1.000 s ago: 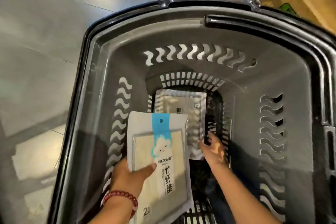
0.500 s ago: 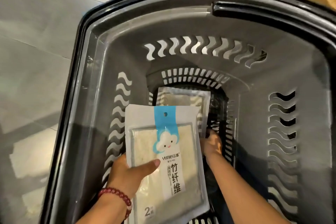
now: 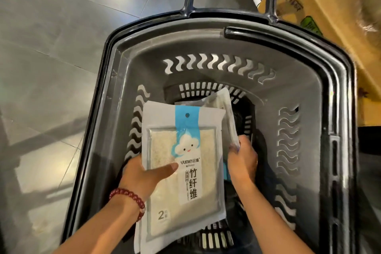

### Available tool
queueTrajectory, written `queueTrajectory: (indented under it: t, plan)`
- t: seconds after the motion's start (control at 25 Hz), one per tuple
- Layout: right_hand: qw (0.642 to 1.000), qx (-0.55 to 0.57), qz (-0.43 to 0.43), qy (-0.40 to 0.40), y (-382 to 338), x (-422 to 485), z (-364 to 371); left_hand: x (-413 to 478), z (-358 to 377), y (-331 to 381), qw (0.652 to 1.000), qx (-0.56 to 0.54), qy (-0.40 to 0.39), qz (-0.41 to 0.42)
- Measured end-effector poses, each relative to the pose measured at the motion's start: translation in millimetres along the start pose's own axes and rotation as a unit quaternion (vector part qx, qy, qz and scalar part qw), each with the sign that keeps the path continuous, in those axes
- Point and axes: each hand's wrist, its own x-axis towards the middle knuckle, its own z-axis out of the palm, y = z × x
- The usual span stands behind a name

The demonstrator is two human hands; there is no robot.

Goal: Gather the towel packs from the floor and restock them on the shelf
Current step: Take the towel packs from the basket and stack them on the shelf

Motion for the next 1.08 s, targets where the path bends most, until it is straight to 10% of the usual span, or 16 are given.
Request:
queueTrajectory:
  t: [0.32, 0.8, 0.96, 1.08]
  plan:
    - [0.971, 0.051, -0.169, 0.160, -30, -61, -71, -36, -3, 6, 0.998, -0.033, 0.042, 0.045]
    - [0.943, 0.154, -0.263, 0.132, -64, -107, -147, -42, -27, 27, 0.994, -0.049, 0.043, 0.082]
    - [0.929, 0.299, -0.217, 0.006, -77, -108, -148, -40, -30, 33, 0.993, -0.070, 0.046, 0.087]
    - [0.956, 0.182, -0.204, -0.109, -81, -96, -152, -38, -36, 40, 0.991, -0.081, 0.059, 0.087]
